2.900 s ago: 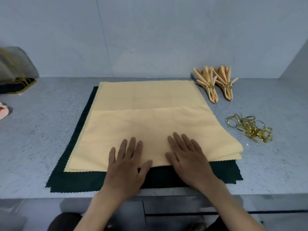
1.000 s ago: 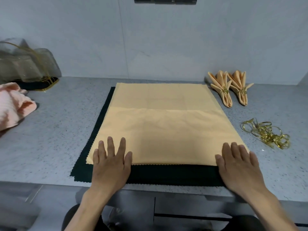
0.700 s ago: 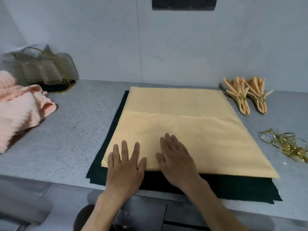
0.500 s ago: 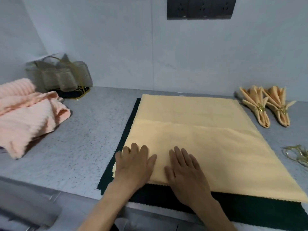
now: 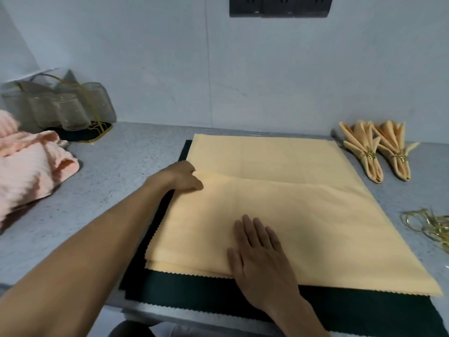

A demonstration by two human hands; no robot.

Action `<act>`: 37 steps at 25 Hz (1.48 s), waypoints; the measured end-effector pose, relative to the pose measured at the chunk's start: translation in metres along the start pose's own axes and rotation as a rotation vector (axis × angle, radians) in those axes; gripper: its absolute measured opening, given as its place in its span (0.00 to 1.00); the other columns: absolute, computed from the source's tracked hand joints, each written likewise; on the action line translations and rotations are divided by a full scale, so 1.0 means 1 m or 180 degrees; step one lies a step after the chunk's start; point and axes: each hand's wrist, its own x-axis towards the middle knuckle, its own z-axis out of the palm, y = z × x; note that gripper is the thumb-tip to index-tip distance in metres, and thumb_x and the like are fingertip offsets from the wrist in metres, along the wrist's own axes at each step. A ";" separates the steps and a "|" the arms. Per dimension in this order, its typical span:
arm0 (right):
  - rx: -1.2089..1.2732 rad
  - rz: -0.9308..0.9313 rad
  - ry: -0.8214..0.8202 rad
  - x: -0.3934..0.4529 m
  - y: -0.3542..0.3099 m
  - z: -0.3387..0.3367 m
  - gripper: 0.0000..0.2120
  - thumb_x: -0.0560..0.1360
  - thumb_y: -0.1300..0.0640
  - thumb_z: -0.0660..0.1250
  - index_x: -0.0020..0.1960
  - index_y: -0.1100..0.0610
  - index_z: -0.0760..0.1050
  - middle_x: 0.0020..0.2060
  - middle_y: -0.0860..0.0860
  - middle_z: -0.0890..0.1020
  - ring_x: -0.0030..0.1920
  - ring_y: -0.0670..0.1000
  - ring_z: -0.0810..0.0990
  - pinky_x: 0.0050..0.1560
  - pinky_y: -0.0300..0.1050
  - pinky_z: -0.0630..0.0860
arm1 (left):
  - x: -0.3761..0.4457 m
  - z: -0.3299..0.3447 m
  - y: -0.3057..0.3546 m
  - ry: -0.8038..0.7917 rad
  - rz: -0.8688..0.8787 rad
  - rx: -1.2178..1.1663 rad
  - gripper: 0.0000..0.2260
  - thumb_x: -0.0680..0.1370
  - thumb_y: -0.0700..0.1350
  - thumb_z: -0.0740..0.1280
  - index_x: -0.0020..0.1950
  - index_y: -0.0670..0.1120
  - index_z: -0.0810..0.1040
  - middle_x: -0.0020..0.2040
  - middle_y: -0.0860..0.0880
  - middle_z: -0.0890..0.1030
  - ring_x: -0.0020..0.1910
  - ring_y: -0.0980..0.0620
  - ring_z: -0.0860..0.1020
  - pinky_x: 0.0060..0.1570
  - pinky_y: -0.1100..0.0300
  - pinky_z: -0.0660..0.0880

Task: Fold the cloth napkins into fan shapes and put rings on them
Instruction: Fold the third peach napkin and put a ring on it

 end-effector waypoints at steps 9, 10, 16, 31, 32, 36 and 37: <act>0.3365 0.0849 0.0028 -0.001 0.011 -0.053 0.23 0.81 0.43 0.59 0.75 0.44 0.64 0.64 0.39 0.77 0.63 0.42 0.74 0.68 0.46 0.65 | -0.112 0.044 0.043 0.1725 0.1082 -0.1037 0.16 0.71 0.57 0.67 0.36 0.45 0.79 0.32 0.51 0.80 0.34 0.48 0.76 0.39 0.53 0.73; 0.3971 0.1049 0.0158 0.000 0.016 -0.062 0.21 0.81 0.43 0.61 0.73 0.45 0.67 0.55 0.42 0.83 0.55 0.44 0.80 0.63 0.48 0.70 | -0.130 0.061 0.054 0.1870 0.1336 -0.0788 0.16 0.72 0.59 0.64 0.38 0.48 0.82 0.35 0.53 0.82 0.36 0.51 0.78 0.41 0.53 0.73; 0.2884 0.1010 -0.0034 0.001 0.036 -0.070 0.16 0.72 0.62 0.71 0.57 0.51 0.77 0.36 0.50 0.78 0.30 0.48 0.77 0.30 0.39 0.72 | -0.171 0.136 0.074 0.1853 0.1851 0.0014 0.05 0.75 0.47 0.68 0.46 0.50 0.84 0.43 0.54 0.83 0.41 0.52 0.77 0.44 0.54 0.70; 0.2576 0.1055 -0.0208 -0.012 0.047 -0.070 0.04 0.73 0.63 0.73 0.43 0.56 0.83 0.31 0.49 0.80 0.27 0.47 0.76 0.28 0.40 0.72 | -0.225 0.087 -0.084 0.1898 0.1235 -0.0260 0.15 0.75 0.57 0.67 0.52 0.50 0.87 0.49 0.58 0.85 0.49 0.58 0.81 0.51 0.63 0.76; 0.2519 0.1021 -0.0204 -0.012 0.046 -0.069 0.04 0.72 0.63 0.74 0.42 0.55 0.83 0.30 0.48 0.79 0.28 0.47 0.76 0.30 0.41 0.72 | -0.224 0.087 -0.083 0.1961 0.1185 -0.0183 0.13 0.74 0.55 0.68 0.51 0.49 0.87 0.48 0.57 0.85 0.47 0.57 0.82 0.49 0.62 0.76; 0.2218 0.0907 -0.0251 -0.014 0.044 -0.069 0.05 0.70 0.60 0.76 0.39 0.51 0.83 0.31 0.47 0.80 0.33 0.46 0.77 0.36 0.38 0.70 | -0.220 0.087 -0.079 0.2019 0.1089 -0.0121 0.08 0.75 0.50 0.71 0.49 0.49 0.87 0.46 0.58 0.85 0.45 0.54 0.81 0.45 0.58 0.77; 0.2191 0.0906 -0.0298 -0.015 0.045 -0.070 0.05 0.71 0.61 0.75 0.39 0.51 0.84 0.31 0.46 0.81 0.34 0.45 0.78 0.36 0.38 0.69 | -0.220 0.086 -0.079 0.2026 0.1100 -0.0149 0.08 0.75 0.50 0.70 0.48 0.49 0.87 0.46 0.58 0.84 0.45 0.54 0.81 0.44 0.56 0.78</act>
